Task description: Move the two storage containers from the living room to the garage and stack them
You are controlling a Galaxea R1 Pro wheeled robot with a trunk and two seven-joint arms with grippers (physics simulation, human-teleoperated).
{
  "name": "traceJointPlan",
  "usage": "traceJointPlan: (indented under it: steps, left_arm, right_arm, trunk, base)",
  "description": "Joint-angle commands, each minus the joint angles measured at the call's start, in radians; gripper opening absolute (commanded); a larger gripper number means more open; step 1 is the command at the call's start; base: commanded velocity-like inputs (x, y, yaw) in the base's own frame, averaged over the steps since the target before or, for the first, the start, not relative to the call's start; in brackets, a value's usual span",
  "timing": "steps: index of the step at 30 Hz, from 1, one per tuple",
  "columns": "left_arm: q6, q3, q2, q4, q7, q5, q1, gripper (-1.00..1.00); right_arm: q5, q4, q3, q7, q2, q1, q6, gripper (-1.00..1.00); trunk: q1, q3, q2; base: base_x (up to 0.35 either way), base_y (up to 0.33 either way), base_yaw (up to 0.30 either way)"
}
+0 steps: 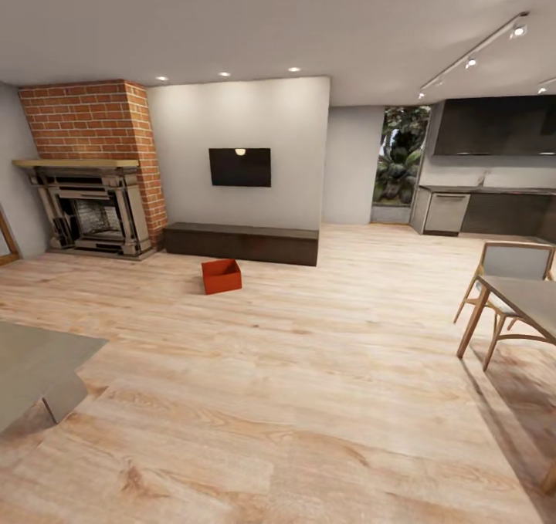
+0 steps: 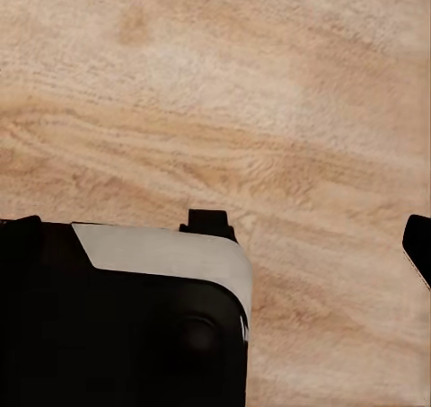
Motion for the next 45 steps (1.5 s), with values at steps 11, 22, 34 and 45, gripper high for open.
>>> traceJointPlan:
  steps: [11,22,34,45]
  left_arm:
    - [-0.002,0.005,-0.001,0.001,0.001,0.001,-0.001,1.0]
    - [-0.002,0.005,-0.001,0.001,0.001,0.001,-0.001,1.0]
    - [-0.002,0.005,0.0,0.001,0.001,0.001,-0.001,1.0]
    - [-0.002,0.005,0.0,0.001,0.001,0.001,-0.001,1.0]
  right_arm:
    - [-0.01,0.003,0.008,-0.001,0.002,-0.001,-0.004,1.0]
    - [-0.01,0.003,0.008,-0.002,0.001,-0.001,-0.005,1.0]
    - [-0.01,0.003,0.008,0.003,0.0,-0.001,-0.006,1.0]
    - [-0.01,0.003,0.008,0.002,0.001,-0.001,-0.006,1.0]
  trunk:
    - [0.001,-0.001,-0.001]
    - [0.001,-0.001,-0.001]
    - [0.001,-0.001,-0.001]
    - [0.001,-0.001,-0.001]
  base:
    - [0.323,0.0,0.001]
    - [0.323,0.0,0.039]
    - [0.323,0.0,0.131]
    - [0.323,0.0,0.093]
